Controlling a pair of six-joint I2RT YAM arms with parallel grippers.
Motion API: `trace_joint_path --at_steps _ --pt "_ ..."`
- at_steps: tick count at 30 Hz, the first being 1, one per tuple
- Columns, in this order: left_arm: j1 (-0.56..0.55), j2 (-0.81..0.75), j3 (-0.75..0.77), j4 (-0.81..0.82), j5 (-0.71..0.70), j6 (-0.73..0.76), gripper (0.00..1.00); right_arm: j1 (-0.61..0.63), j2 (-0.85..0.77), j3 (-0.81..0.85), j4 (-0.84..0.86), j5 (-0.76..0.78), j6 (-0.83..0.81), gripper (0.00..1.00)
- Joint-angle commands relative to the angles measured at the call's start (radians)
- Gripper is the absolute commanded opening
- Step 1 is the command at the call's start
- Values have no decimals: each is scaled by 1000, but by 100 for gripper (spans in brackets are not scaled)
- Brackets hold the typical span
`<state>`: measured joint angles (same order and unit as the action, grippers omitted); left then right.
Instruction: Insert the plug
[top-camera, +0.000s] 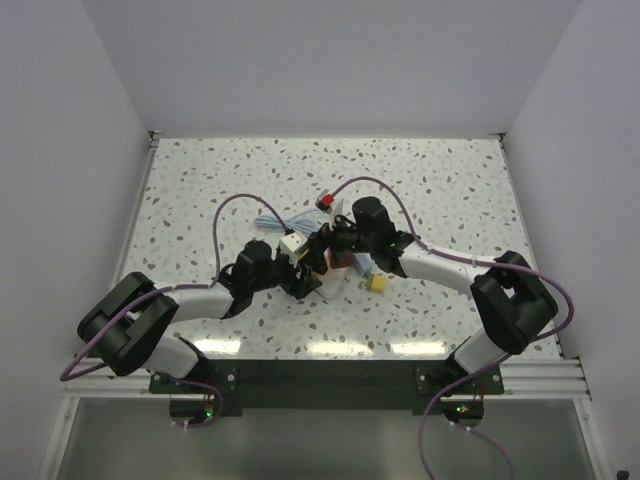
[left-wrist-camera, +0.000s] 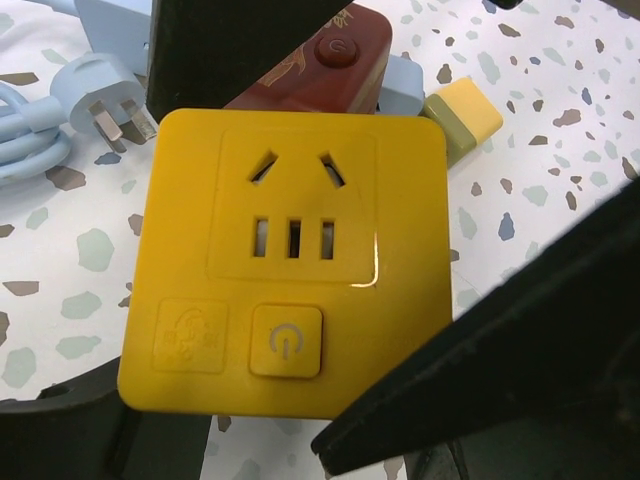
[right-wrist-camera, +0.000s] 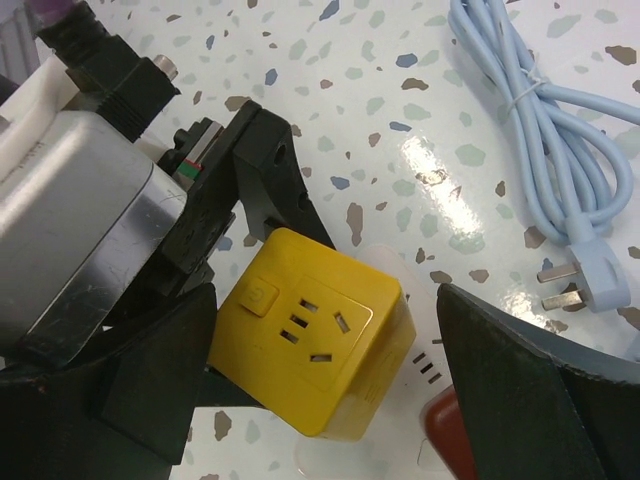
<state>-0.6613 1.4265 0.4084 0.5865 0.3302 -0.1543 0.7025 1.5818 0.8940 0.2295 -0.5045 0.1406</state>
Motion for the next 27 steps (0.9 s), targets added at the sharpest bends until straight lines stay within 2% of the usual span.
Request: trace_joint_path --at_steps 1,2,8,18,21,22,27 --pt "-15 -26 81 58 -10 32 65 63 12 16 -39 -5 -12 95" --pt "-15 -32 82 64 -11 30 69 64 18 11 -29 -9 -4 95" --pt "-15 -80 56 82 -26 18 81 68 44 -29 25 -19 27 94" --pt "-15 -89 14 133 -13 -1 80 68 73 -15 -24 24 33 93" --pt "-17 -92 0 157 -8 -4 65 68 83 -15 -30 37 43 93" --pt "-15 -87 -2 160 -7 -5 54 68 84 -17 -33 43 53 93" --pt "-15 -66 -17 194 3 -13 41 68 75 -10 -82 89 70 93"
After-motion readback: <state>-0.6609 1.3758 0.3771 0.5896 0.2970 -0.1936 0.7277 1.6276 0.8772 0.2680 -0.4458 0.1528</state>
